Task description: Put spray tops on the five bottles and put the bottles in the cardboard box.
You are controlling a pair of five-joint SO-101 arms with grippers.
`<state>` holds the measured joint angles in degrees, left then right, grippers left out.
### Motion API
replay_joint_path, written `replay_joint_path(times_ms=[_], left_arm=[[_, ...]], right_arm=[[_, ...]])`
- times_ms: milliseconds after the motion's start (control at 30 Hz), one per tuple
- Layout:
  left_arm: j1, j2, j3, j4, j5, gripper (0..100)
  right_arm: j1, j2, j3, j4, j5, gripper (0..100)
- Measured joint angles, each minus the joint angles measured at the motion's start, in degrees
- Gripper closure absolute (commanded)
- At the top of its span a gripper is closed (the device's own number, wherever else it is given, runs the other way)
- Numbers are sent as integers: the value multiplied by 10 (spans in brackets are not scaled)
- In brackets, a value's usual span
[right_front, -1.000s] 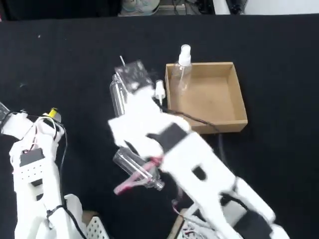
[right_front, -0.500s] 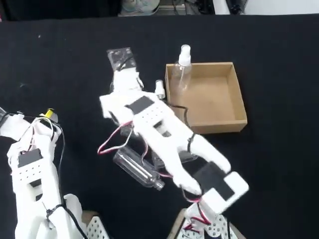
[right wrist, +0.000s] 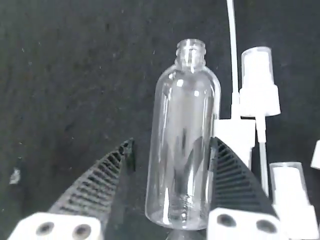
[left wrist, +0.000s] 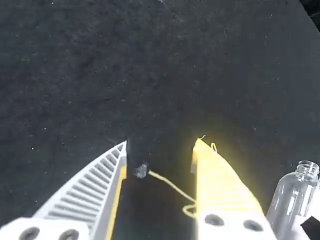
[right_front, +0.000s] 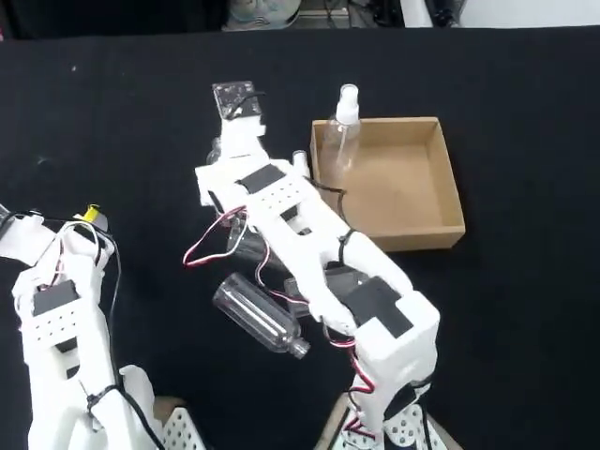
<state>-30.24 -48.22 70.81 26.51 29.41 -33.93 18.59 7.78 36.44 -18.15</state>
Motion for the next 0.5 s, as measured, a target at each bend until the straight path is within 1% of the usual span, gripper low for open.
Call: replay_joint_path(times_ms=[100, 200, 333, 433, 500], left_arm=[[0, 0, 0, 0, 0, 791], [0, 0, 0, 0, 0, 791], [0, 0, 0, 0, 0, 791], [0, 0, 0, 0, 0, 791], [0, 0, 0, 0, 0, 791]], right_arm=[[0, 4, -1, 0, 29, 694], [0, 33, -1, -6, 39, 726], [0, 75, -20, -41, 41, 762], [0, 82, -38, -42, 41, 766], [0, 82, -44, -24, 41, 783]])
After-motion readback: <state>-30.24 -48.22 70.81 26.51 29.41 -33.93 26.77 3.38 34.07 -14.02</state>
